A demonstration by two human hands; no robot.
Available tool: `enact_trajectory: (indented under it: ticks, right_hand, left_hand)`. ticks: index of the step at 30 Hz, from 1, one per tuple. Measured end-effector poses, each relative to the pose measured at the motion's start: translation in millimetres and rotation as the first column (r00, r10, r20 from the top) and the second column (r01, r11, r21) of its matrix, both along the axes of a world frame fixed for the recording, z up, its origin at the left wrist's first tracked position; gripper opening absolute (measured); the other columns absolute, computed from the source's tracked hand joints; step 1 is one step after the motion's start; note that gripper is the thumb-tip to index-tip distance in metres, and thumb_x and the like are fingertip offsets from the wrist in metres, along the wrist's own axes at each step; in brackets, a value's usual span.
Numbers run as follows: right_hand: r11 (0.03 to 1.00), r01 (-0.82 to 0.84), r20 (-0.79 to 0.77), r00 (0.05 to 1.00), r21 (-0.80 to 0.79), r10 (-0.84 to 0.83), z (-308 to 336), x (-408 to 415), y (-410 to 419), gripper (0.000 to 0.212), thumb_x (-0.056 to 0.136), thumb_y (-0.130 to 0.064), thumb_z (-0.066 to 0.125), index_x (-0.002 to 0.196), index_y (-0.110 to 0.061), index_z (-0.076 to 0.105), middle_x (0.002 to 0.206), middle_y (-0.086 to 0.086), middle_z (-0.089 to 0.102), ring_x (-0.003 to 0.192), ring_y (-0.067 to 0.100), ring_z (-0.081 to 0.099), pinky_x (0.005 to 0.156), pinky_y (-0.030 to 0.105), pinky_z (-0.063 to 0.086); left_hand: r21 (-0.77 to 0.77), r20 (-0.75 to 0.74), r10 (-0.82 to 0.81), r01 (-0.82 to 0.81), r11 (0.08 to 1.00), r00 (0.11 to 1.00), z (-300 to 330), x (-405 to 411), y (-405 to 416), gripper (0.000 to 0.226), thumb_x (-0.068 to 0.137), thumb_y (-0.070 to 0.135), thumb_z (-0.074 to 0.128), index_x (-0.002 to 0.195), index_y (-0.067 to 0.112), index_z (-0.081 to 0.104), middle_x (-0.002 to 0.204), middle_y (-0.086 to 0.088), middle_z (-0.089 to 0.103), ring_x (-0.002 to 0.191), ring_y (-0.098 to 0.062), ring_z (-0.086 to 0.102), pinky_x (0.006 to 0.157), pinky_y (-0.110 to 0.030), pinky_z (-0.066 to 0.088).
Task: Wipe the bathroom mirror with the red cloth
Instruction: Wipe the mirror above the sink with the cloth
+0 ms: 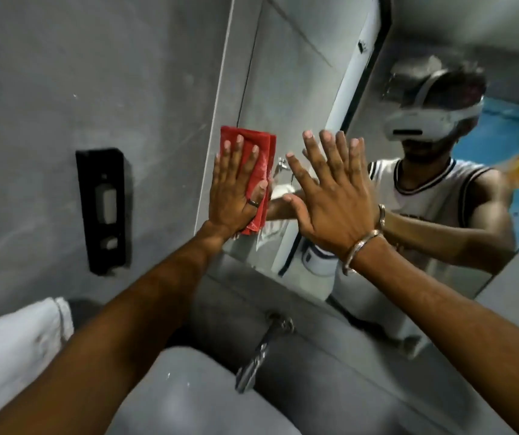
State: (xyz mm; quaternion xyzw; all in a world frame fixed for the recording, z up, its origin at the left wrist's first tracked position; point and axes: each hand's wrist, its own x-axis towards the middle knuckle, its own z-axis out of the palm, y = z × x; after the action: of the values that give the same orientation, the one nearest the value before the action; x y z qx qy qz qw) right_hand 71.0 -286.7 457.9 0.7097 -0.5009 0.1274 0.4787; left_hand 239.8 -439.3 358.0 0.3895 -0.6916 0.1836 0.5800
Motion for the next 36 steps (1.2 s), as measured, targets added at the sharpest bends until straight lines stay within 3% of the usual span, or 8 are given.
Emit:
enact_trajectory:
  ticks: [8, 11, 15, 20, 23, 26, 30, 36]
  right_hand:
    - [0.998, -0.054, -0.014, 0.998, 0.041, 0.055, -87, -10, 23, 0.065, 0.101, -0.056, 0.041, 0.156, -0.022, 0.042, 0.167, 0.017, 0.031, 0.155, 0.041, 0.027, 0.126, 0.063, 0.02]
    - [1.0, -0.016, -0.012, 1.0, 0.016, 0.017, -99, -26, 26, 0.065, 0.103, -0.057, 0.029, 0.159, -0.025, 0.037, 0.169, 0.014, 0.027, 0.157, 0.039, 0.022, 0.128, 0.061, 0.013]
    - [1.0, 0.024, 0.017, 1.0, -0.017, -0.023, -103, -57, 38, 0.065, 0.104, -0.056, 0.027, 0.161, -0.025, 0.032, 0.171, 0.014, 0.02, 0.159, 0.032, 0.0, 0.129, 0.056, -0.005]
    - [0.997, 0.072, 0.068, 0.995, -0.03, -0.07, -107, -99, 65, 0.065, 0.101, -0.051, 0.042, 0.159, -0.024, 0.035, 0.171, 0.015, 0.02, 0.16, 0.038, 0.012, 0.129, 0.055, -0.01]
    - [0.997, 0.078, 0.101, 0.992, -0.03, -0.074, -107, -128, 89, 0.065, 0.101, -0.049, 0.045, 0.16, -0.023, 0.035, 0.171, 0.015, 0.021, 0.16, 0.035, 0.007, 0.128, 0.055, -0.011]
    - [0.994, 0.078, 0.137, 0.988, -0.075, -0.067, -107, -159, 116, 0.062, 0.103, -0.048, 0.043, 0.157, -0.02, 0.038, 0.169, 0.016, 0.019, 0.158, 0.031, 0.001, 0.128, 0.058, -0.002]
    - [0.989, 0.104, 0.138, 0.986, -0.106, -0.089, -111, -197, 148, 0.062, 0.102, -0.048, 0.036, 0.156, -0.017, 0.037, 0.166, 0.012, 0.015, 0.157, 0.033, 0.008, 0.128, 0.051, -0.01]
    - [0.965, 0.236, 0.158, 0.963, -0.111, -0.217, -112, -244, 189, 0.064, 0.099, -0.045, 0.039, 0.155, -0.015, 0.043, 0.164, 0.021, 0.032, 0.153, 0.038, 0.018, 0.128, 0.053, -0.012]
  left_hand:
    - [0.042, -0.045, 0.033, -0.031, 0.999, 0.998, -93, -5, 0, 0.07, 0.105, 0.056, 0.029, 0.162, 0.027, 0.0, 0.166, -0.023, 0.02, 0.158, -0.03, 0.0, 0.129, -0.054, 0.007]
    - [0.08, -0.08, 0.086, -0.08, 0.994, 0.993, -114, -14, 4, 0.072, 0.105, 0.053, 0.035, 0.162, 0.026, 0.001, 0.165, -0.025, 0.022, 0.158, -0.038, 0.008, 0.129, -0.054, 0.008]
    - [0.102, -0.127, 0.149, -0.137, 0.985, 0.981, -113, -31, 17, 0.08, 0.103, 0.045, 0.048, 0.162, 0.023, -0.002, 0.168, -0.022, 0.015, 0.158, -0.027, -0.005, 0.13, -0.053, 0.004]
    - [0.056, -0.09, 0.061, -0.056, 0.997, 0.994, -116, -83, 61, 0.067, 0.107, 0.057, 0.017, 0.162, 0.024, 0.0, 0.164, -0.023, 0.026, 0.155, -0.04, 0.016, 0.128, -0.055, 0.007]
    - [0.076, -0.121, 0.087, -0.078, 0.994, 0.989, -119, -124, 87, 0.069, 0.106, 0.058, 0.025, 0.162, 0.022, 0.004, 0.165, -0.02, 0.026, 0.156, -0.036, 0.011, 0.129, -0.053, 0.008]
    - [0.067, -0.098, 0.061, -0.054, 0.996, 0.993, -121, -174, 119, 0.077, 0.102, 0.054, 0.04, 0.163, 0.021, 0.006, 0.171, -0.011, 0.003, 0.159, -0.032, 0.003, 0.129, -0.053, 0.007]
    - [0.07, -0.086, -0.057, 0.063, 0.996, 0.995, -120, -233, 169, 0.069, 0.104, 0.055, 0.022, 0.163, 0.023, 0.006, 0.172, -0.004, -0.002, 0.16, -0.03, 0.004, 0.129, -0.052, 0.006]
    - [0.094, -0.063, -0.154, 0.159, 0.983, 0.986, -115, -297, 231, 0.069, 0.104, 0.056, 0.023, 0.163, 0.025, 0.006, 0.173, -0.004, -0.002, 0.16, -0.03, 0.004, 0.124, -0.06, 0.02]
